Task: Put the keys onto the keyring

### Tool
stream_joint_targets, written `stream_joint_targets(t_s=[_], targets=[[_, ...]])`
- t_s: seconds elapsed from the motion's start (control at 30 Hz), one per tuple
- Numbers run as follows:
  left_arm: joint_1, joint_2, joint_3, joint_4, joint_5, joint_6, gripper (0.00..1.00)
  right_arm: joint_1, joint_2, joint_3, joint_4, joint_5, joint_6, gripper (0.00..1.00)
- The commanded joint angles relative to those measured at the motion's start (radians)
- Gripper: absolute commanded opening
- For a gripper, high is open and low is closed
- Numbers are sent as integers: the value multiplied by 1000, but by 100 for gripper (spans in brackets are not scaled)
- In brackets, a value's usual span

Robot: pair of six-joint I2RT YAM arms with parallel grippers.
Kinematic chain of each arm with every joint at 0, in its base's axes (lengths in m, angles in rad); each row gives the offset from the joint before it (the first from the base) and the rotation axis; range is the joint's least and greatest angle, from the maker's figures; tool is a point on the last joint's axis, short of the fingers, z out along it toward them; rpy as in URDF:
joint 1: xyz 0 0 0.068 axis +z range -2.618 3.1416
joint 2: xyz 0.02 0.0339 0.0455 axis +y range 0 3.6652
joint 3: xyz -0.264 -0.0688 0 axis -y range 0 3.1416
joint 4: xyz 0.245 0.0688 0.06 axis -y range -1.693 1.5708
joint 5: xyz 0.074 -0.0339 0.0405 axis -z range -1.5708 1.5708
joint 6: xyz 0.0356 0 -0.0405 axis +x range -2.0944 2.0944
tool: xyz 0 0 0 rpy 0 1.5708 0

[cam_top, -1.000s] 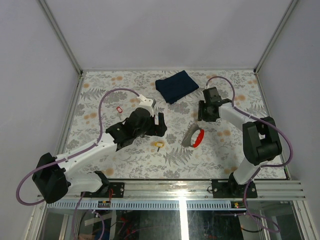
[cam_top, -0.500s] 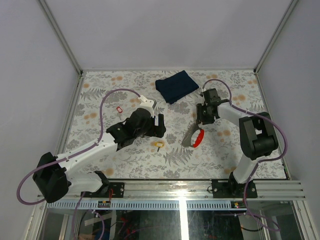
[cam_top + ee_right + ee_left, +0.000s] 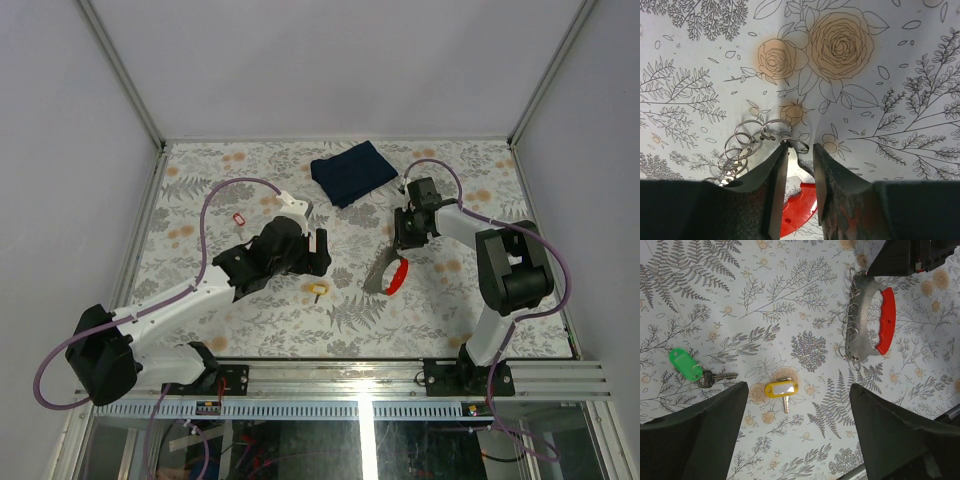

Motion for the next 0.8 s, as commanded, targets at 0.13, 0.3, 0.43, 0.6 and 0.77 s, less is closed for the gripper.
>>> stream_joint_targets(t_s=[0.13,0.3,0.43,0.6,0.77], targets=[[0,-16,13,10,-5,15,81,-4,-12,11,33,-62,-27,16],[1,-33,22,16,-14,11,80,-4,-60,-17,59,-82,-35,2],[8,-61,39,22,-10,7,80,-5,-133,-40,70,-83,-39,0],[12,-110,71,39,-31,23,87,-2,-267,-68,71,-101,-46,0],[12,-164,70,104,-18,99,90,11,-407,-111,89,-158,-78,0]])
